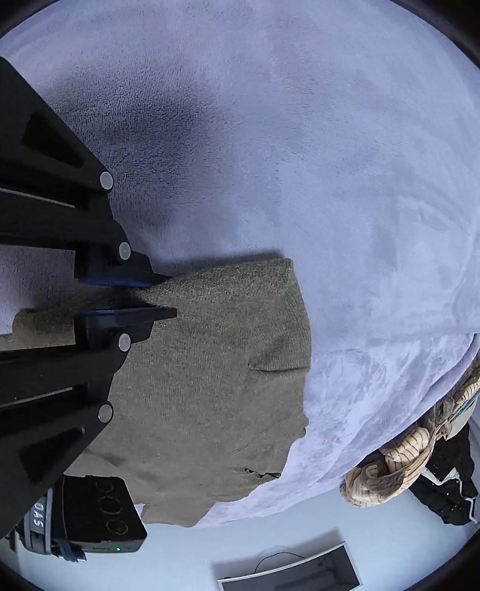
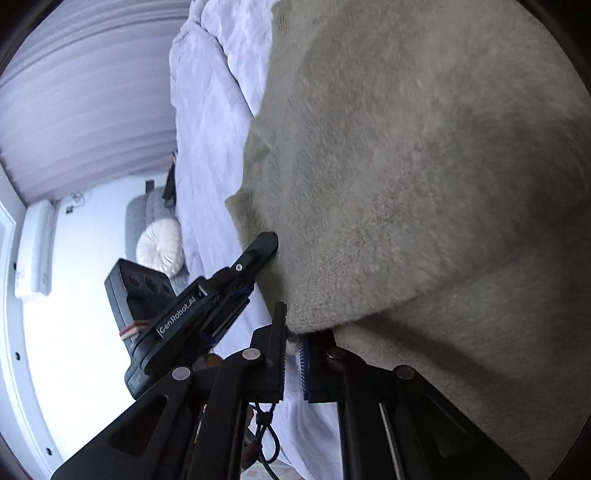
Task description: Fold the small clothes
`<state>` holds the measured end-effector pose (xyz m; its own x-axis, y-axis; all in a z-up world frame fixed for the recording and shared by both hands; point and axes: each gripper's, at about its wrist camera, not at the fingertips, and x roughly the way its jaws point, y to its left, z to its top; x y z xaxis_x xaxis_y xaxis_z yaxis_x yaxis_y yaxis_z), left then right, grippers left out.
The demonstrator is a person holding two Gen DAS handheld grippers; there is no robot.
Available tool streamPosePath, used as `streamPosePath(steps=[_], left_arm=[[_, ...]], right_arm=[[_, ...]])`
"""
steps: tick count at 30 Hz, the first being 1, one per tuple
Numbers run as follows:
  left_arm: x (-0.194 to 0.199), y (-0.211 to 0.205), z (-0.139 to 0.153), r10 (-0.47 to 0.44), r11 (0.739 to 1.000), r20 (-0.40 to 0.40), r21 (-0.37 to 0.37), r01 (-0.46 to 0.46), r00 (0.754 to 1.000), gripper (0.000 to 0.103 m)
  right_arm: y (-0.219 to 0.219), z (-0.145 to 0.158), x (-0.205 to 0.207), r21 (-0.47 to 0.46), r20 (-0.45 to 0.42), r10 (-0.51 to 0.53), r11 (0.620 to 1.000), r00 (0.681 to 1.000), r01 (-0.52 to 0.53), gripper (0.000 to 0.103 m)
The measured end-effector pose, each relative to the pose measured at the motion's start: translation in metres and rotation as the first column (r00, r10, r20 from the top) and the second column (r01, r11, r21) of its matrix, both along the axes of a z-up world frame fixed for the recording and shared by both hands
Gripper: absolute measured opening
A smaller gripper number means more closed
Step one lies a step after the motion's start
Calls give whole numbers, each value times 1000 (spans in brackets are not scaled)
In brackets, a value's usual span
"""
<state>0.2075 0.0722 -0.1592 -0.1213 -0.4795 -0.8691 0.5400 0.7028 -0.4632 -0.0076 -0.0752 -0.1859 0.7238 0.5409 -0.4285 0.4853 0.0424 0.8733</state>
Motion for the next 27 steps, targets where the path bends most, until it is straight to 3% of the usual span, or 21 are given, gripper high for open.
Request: streamPosePath(steps=[3, 4, 6, 8, 10, 12, 14, 16, 18, 19, 20, 22, 24, 27], left_arm=[[1, 9, -6, 34, 999, -25, -10, -34, 999, 11], [1, 10, -3, 43, 999, -23, -7, -43, 999, 11], [-1, 12, 9, 51, 999, 12, 11, -51, 999, 11], [-4, 17, 27, 56, 998, 53, 14, -57, 997, 11], [-10, 20, 47, 53, 999, 102, -3, -53, 993, 11], [-17, 17, 60, 39, 999, 132, -17, -37, 991, 11], [-25, 7, 64, 22, 1000, 143, -20, -19, 990, 11], [-36, -9, 58, -8, 1000, 154, 3, 8, 988, 11], [-45, -20, 47, -38, 998, 168, 56, 28, 985, 11], [-51, -25, 38, -58, 994, 184, 101, 40, 981, 11], [-54, -28, 29, -77, 988, 202, 148, 47, 976, 11], [-59, -26, 14, -88, 983, 227, 180, 47, 970, 11], [-58, -20, 12, -75, 987, 233, 157, 39, 970, 11], [-54, -15, 16, -54, 984, 227, 178, 13, 972, 11]], right_arm=[[8, -21, 6, -28, -105, 44, 998, 994, -47, 7], [8, -24, 4, -7, -103, 42, 999, 994, -43, 9], [1, -19, 0, 24, -103, 57, 998, 993, -55, 21], [-14, -1, -14, -42, -103, 83, 995, 991, -88, 50], [-42, 21, -36, -159, -100, 47, 985, 994, -62, 56], [-80, 35, -62, -267, -125, -42, 964, 991, 7, 56], [-119, 38, -89, -330, -184, -167, 939, 969, 99, 56], [-151, 29, -108, -319, -234, -277, 927, 932, 196, 56], [-175, 22, -118, -294, -236, -364, 910, 901, 291, 45], [-183, 22, -117, -309, -235, -374, 904, 897, 296, 19], [-189, 28, -110, -357, -241, -364, 895, 900, 266, 12], [-191, 45, -96, -505, -258, -329, 848, 908, 164, 12], [-191, 51, -82, -628, -351, -288, 778, 891, 4, 12], [-199, 42, -102, -595, -386, -313, 803, 868, 25, 12]])
